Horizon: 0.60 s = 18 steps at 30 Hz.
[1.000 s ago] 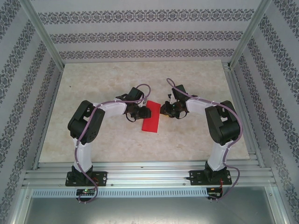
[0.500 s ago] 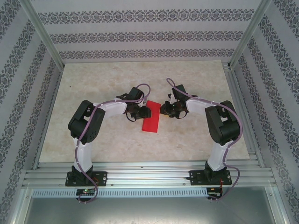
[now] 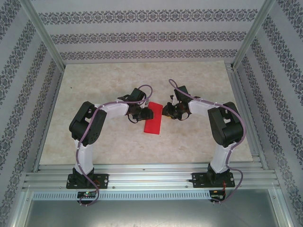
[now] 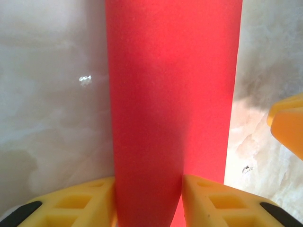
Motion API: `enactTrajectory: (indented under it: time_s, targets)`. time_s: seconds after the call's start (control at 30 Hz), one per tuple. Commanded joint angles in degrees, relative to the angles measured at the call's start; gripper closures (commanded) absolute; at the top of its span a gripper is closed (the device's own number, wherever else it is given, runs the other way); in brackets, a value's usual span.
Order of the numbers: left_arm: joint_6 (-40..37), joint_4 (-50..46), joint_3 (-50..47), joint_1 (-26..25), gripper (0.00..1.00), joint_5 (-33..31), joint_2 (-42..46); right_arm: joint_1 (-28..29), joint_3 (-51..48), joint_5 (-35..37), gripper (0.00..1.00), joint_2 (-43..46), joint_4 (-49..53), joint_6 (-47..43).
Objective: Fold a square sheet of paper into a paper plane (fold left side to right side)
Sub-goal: First fold in half a square sheet of paper at the center of the table.
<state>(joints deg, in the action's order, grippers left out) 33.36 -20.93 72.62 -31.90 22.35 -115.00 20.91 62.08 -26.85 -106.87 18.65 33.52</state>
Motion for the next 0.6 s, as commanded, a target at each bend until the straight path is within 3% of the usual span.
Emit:
enactTrajectory:
  time_s: [0.0,0.57]
  targets:
    - [0.0,1.3,-0.4,-1.1,0.59,-1.8,-5.2,0.9,1.1,0.5,0.77,0.0,-0.9,0.9]
    - [0.1,1.3,-0.4,-1.1,0.58,-1.7,-5.4,2.4,2.0,0.8,0.81,-1.3,-1.1,1.7]
